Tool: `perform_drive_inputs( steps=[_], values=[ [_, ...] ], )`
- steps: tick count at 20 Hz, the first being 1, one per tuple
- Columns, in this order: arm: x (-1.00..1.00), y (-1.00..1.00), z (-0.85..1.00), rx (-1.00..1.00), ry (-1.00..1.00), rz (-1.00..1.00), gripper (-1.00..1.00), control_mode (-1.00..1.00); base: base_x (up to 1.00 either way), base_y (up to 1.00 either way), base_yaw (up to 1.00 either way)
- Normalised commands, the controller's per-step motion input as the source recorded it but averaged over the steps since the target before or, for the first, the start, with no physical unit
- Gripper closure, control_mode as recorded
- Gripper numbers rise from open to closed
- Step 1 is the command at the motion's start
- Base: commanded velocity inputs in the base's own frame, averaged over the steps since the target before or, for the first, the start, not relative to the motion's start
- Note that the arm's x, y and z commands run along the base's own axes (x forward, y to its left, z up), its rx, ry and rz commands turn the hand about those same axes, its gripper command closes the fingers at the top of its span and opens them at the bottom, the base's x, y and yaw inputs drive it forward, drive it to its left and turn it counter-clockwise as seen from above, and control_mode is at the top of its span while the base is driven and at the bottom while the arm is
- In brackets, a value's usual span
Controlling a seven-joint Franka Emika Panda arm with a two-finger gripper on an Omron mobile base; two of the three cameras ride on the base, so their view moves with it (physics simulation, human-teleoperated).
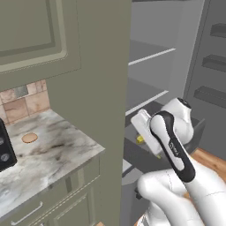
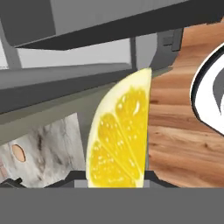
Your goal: Place the lemon wedges inside the fridge drawer. Close the drawer after placing the vegetables.
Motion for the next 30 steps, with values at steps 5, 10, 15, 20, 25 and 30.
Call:
perform_drive_inputs(
  steps=[5,10,15,20,25,30],
  values=[
    [0.22,-0.62,0.0,0.03,0.01,-0.03,1.0,-1.0,0.0,0.0,0.0],
    [0.04,-0.48,0.0,0.02,0.0,-0.01,1.0,-1.0,0.0,0.0,0.0],
    [0.14,-0.55,-0.06,-0.02,0.0,0.0,1.0,-1.0,0.0,0.0,0.0],
    [0.24,-0.42,-0.4,-0.15,0.0,0.0,1.0,-1.0,0.0,0.0,0.0],
    [0.22,-0.11,-0.27,-0.04,0.07,0.0,1.0,-1.0,0.0,0.0,0.0],
    [0.39,-0.27,-0.26,0.0,0.14,0.0,1.0,-1.0,0.0,0.0,0.0]
  ],
)
